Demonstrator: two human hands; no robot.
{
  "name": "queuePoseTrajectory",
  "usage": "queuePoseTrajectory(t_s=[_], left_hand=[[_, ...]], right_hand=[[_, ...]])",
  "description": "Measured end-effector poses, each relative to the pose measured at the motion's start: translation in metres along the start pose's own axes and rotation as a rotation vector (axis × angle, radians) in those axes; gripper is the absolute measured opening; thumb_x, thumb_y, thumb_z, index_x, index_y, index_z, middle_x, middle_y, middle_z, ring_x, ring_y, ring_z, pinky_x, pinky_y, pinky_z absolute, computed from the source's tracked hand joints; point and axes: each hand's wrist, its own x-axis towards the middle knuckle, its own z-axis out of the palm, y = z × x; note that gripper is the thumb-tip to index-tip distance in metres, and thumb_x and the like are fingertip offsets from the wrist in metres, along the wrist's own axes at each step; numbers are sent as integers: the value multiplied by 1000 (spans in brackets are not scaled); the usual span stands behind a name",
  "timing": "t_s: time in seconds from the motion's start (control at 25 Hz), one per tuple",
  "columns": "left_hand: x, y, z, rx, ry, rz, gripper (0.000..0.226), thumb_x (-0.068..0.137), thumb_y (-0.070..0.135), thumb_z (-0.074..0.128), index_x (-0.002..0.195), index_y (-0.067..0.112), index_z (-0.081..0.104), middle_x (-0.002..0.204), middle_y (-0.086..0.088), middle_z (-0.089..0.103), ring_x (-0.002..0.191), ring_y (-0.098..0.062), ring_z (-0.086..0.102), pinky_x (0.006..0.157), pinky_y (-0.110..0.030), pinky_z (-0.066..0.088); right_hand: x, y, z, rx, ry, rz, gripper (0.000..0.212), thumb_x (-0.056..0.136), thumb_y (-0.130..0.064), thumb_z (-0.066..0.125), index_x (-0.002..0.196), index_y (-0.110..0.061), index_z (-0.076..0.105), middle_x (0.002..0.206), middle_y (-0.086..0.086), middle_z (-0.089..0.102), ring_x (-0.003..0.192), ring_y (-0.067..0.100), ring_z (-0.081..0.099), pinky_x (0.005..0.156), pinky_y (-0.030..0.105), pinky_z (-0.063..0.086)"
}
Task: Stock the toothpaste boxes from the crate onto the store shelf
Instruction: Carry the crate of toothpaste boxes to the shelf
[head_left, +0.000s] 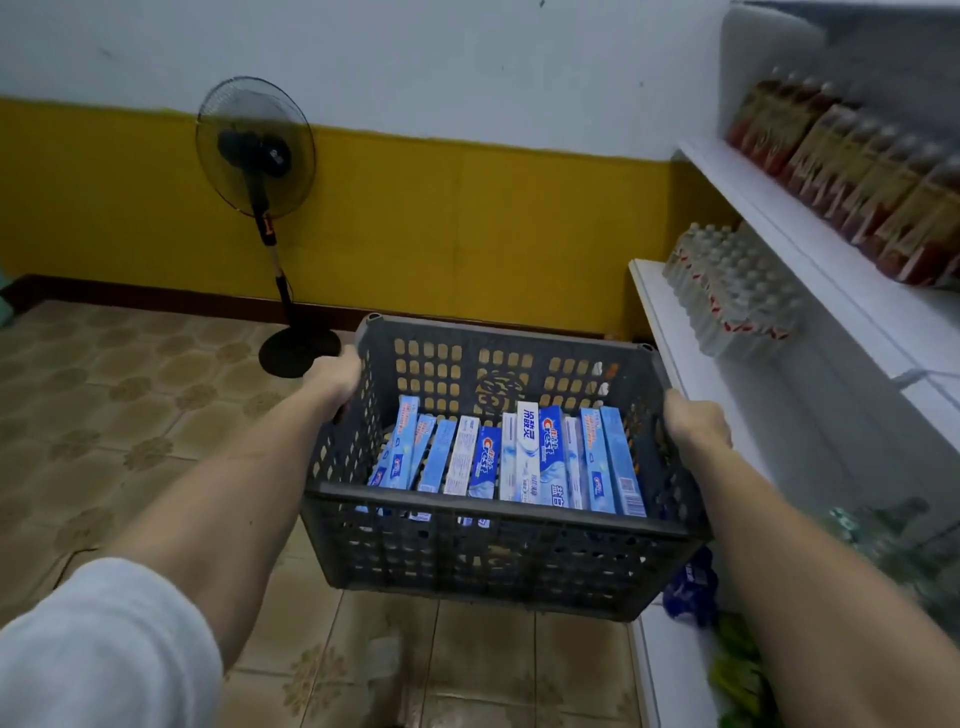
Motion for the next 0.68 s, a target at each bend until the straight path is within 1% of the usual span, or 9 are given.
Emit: queuePoseTrajectory(t_s=[0.08,0.12,0.16,0.24,0.28,0.36,0.44,0.56,0.68], left_hand=[[46,17,24,31,-37,18,78,93,60,26,122,-3,61,105,-23,69,78,-35,65,62,-33,43],[74,28,36,43,-63,17,76,94,60,27,123,-2,60,106,-23,68,81,-35,66,61,-33,43],[101,38,47,58,-100,13,76,95,60,28,125,-2,59,111,-24,67,91,-37,67,64,-34,46],[146,60,68,99,-175,10,77,95,62,30,128,-2,57,121,-26,64,108,-42,63,82,-43,52],[165,69,76,116,-213,9,78,95,63,31,129,-3,56,123,-27,63,111,-43,61,90,-48,50],[209,97,98,153,-274,17,80,94,65,32,127,-4,58,122,-28,63,111,-45,61,94,-50,49],[237,120,119,185,-299,55,83,91,66,34,127,-5,58,120,-27,64,108,-45,62,89,-48,51],[276,163,171,278,-371,86,77,94,63,34,126,-4,55,112,-24,66,97,-41,64,70,-38,50],[301,194,239,352,-442,122,71,96,61,32,114,-2,58,92,-17,66,82,-34,63,74,-38,49]], right_hand=[[28,-12,32,-6,17,54,58,95,-42,46,132,3,52,129,24,57,114,40,55,77,33,36],[42,-18,50,-3,25,88,59,95,-42,46,132,3,53,129,24,58,114,39,55,78,33,36],[54,-24,67,7,32,125,60,94,-43,46,131,3,53,129,24,58,114,39,56,78,33,37],[75,-37,97,34,55,192,61,93,-46,46,130,2,55,129,23,59,113,39,57,80,34,39],[84,-42,109,44,66,220,62,93,-47,46,130,2,55,129,23,59,113,39,57,81,35,40],[108,-53,135,82,94,300,62,92,-47,47,129,2,56,129,23,59,113,39,57,85,36,42],[120,-55,150,120,117,356,63,91,-48,46,128,3,56,128,24,60,112,39,58,89,36,44],[154,-51,169,157,173,467,64,91,-49,43,126,3,57,124,23,61,108,38,59,88,38,45],[194,-35,186,214,249,558,63,90,-48,42,124,3,57,120,22,62,104,37,60,86,38,48]])
